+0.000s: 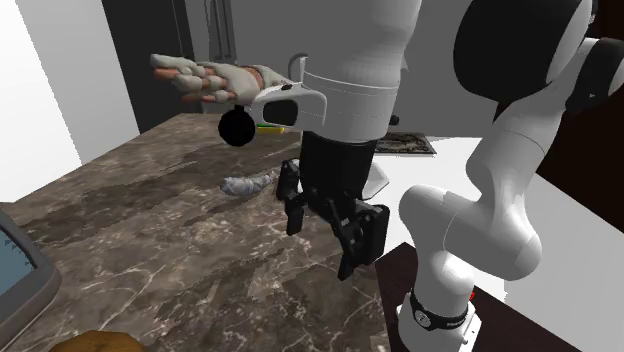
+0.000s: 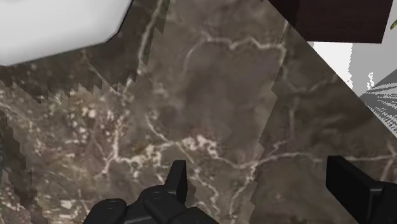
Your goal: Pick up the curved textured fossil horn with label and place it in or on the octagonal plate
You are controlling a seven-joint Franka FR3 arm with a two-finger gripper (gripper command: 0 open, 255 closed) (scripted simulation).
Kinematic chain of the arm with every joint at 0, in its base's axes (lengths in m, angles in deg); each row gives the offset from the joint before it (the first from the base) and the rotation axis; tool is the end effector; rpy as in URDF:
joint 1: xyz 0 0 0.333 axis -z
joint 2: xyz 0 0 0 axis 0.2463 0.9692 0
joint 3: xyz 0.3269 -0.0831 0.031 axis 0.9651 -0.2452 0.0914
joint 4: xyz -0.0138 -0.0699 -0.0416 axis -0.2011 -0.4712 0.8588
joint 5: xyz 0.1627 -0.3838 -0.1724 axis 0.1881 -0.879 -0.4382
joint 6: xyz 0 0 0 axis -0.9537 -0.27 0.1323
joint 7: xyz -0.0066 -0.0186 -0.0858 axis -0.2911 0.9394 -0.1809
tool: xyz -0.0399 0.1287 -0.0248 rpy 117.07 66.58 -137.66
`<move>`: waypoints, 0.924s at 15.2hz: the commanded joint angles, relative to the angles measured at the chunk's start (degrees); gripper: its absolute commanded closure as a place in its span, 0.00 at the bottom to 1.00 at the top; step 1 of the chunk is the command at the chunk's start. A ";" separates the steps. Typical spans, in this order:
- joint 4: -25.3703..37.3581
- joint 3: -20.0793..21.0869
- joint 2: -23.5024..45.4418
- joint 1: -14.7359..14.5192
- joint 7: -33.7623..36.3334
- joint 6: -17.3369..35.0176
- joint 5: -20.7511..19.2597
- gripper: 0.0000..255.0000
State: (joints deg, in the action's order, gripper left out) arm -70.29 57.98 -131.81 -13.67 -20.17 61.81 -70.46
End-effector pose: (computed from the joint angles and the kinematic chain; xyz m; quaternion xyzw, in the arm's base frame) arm 0.3565 -0.0283 0.5623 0.9964 0.0490 0.0510 0.0466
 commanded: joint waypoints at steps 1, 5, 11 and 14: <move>0.00 0.00 0.00 0.00 0.00 0.00 0.00 0.00; 3.69 -4.29 2.25 1.87 -5.67 -2.99 -3.77 0.00; 10.97 -10.25 7.48 4.07 -14.15 -6.69 -8.98 0.00; 15.36 -13.09 10.83 4.87 -18.43 -8.24 -11.26 0.00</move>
State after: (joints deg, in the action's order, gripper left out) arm -56.92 45.92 -122.40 -9.05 -36.95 54.31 -80.93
